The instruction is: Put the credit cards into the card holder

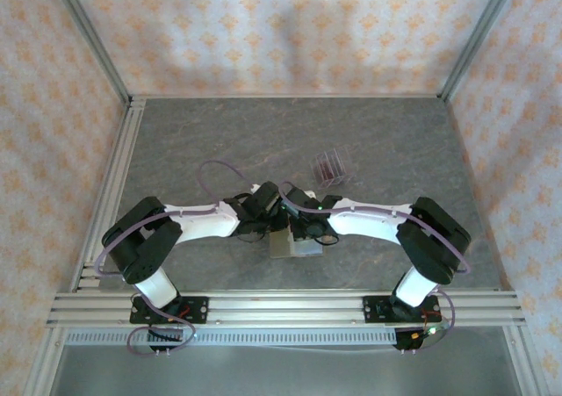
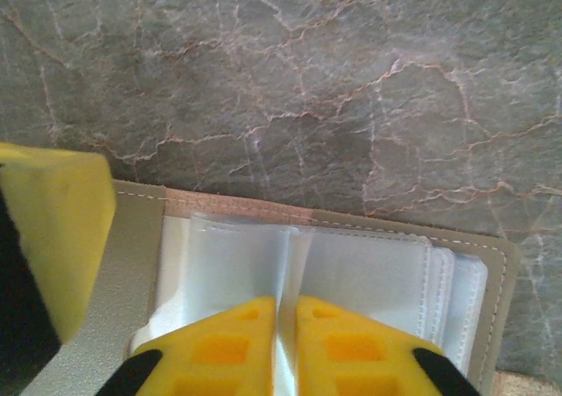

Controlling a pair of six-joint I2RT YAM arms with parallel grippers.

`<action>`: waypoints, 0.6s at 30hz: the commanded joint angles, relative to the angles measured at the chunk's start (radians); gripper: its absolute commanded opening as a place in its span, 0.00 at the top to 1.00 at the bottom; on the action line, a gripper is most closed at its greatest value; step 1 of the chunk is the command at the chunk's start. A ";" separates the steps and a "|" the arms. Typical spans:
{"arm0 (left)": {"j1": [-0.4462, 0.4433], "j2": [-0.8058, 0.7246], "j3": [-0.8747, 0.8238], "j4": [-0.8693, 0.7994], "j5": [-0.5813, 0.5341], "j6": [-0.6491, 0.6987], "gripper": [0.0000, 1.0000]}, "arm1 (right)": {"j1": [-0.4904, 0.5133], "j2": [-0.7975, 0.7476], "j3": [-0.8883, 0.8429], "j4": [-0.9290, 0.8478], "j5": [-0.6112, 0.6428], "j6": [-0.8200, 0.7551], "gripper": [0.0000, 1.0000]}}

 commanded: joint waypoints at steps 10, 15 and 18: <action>-0.102 0.041 -0.067 -0.082 -0.013 -0.039 0.77 | -0.047 -0.044 0.046 0.326 -0.115 0.091 0.76; -0.099 0.012 -0.067 -0.107 -0.028 -0.040 0.77 | -0.062 -0.074 0.011 0.350 -0.110 0.115 0.75; -0.089 -0.035 -0.076 -0.135 -0.038 -0.031 0.77 | -0.072 -0.080 -0.002 0.351 -0.106 0.117 0.75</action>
